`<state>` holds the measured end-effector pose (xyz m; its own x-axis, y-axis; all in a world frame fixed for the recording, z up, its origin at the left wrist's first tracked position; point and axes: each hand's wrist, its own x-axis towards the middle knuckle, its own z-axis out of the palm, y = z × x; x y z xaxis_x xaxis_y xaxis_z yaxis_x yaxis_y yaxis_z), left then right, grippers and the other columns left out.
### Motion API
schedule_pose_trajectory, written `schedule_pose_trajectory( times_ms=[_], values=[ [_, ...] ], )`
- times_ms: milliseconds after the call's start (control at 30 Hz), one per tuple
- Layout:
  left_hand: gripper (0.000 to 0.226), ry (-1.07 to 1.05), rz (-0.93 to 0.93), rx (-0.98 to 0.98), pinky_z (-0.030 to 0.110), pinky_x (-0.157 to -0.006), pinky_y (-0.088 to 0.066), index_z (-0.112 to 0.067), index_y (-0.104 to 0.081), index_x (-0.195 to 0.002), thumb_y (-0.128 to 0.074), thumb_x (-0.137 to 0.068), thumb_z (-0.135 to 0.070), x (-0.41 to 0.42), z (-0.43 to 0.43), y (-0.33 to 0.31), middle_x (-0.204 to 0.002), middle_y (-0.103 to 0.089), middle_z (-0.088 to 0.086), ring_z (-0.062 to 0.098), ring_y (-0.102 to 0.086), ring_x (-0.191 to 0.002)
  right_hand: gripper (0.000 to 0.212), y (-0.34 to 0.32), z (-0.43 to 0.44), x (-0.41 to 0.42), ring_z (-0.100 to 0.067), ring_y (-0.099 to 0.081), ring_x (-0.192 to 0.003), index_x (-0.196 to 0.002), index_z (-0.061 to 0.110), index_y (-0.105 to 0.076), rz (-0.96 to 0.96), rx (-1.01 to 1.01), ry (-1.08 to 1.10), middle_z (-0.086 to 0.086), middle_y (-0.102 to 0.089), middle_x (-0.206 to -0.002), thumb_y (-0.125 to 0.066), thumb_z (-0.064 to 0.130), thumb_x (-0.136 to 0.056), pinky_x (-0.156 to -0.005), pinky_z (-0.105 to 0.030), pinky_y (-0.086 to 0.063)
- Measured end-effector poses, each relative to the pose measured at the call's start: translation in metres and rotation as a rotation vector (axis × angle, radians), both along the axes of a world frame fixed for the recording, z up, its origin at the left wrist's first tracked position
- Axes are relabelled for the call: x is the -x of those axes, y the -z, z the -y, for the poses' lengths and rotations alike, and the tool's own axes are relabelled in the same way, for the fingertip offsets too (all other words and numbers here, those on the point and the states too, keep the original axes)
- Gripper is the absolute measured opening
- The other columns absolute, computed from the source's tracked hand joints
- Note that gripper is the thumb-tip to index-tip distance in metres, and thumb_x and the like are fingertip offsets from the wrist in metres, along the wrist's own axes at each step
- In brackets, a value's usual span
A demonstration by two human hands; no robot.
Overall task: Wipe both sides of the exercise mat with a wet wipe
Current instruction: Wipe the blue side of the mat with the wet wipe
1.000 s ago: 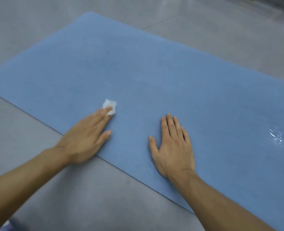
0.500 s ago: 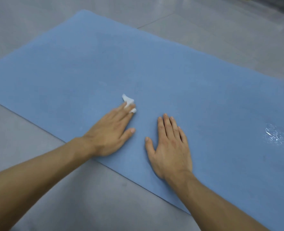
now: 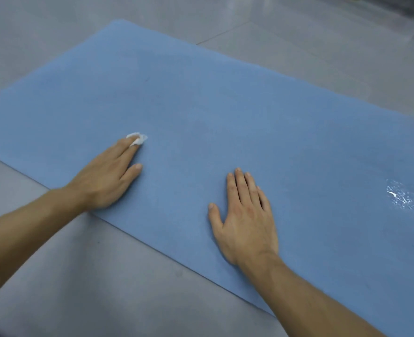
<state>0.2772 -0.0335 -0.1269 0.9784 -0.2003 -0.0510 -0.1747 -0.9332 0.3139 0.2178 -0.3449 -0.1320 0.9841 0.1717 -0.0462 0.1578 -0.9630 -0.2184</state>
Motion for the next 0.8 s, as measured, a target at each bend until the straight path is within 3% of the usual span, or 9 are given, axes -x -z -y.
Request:
schedule_pose_trajectory(
  times_ms=[133,267,367,567,800],
  values=[
    [0.064,-0.018,-0.054,-0.005,0.017,-0.120,0.005,-0.012,-0.012,-0.163,-0.029,-0.109,-0.041,-0.052,0.042,0.005,-0.171,-0.007,-0.002,0.008,0.000,-0.156,0.079,0.001,-0.001,0.000,-0.015,0.002,-0.157,-0.163,0.016,-0.012,0.019,-0.018,0.010,0.000,-0.005,-0.171,-0.019,0.059,-0.097,-0.127,-0.038,-0.006],
    [0.073,0.145,-0.069,-0.055,0.018,-0.119,0.013,-0.010,-0.006,-0.163,-0.019,-0.103,-0.051,-0.060,0.096,0.003,-0.172,-0.001,0.003,0.012,0.006,-0.157,0.078,0.002,-0.001,-0.001,-0.015,0.002,-0.157,-0.163,0.016,-0.013,0.019,-0.017,0.004,0.000,-0.005,-0.171,-0.021,0.058,-0.097,-0.127,-0.037,-0.006],
    [0.082,0.293,-0.051,-0.041,0.015,-0.117,0.018,-0.012,-0.006,-0.163,-0.011,-0.095,-0.057,-0.034,0.112,0.001,-0.171,0.003,0.003,0.010,0.013,-0.156,0.078,0.004,-0.001,-0.001,-0.016,0.000,-0.157,-0.162,0.015,-0.015,0.037,-0.028,0.011,-0.001,-0.008,-0.170,-0.022,0.058,-0.097,-0.127,-0.038,-0.008],
    [0.067,0.461,-0.047,-0.009,0.028,-0.126,0.001,-0.014,-0.011,-0.163,-0.025,-0.105,-0.046,0.045,0.102,-0.006,-0.172,0.002,-0.004,0.009,0.009,-0.157,0.078,0.007,0.000,-0.001,-0.017,-0.004,-0.157,-0.162,0.013,-0.017,0.047,-0.037,0.002,-0.003,-0.011,-0.170,-0.022,0.057,-0.098,-0.126,-0.039,-0.010],
    [0.065,0.304,-0.056,-0.047,0.027,-0.126,-0.006,-0.024,-0.013,-0.164,-0.023,-0.106,-0.052,0.059,0.043,-0.008,-0.171,-0.003,-0.014,0.005,-0.005,-0.156,0.079,0.005,0.000,-0.001,-0.018,-0.004,-0.157,-0.162,0.012,-0.018,0.038,-0.047,0.010,-0.003,-0.011,-0.170,-0.022,0.057,-0.096,-0.126,-0.039,-0.010]
  ],
)
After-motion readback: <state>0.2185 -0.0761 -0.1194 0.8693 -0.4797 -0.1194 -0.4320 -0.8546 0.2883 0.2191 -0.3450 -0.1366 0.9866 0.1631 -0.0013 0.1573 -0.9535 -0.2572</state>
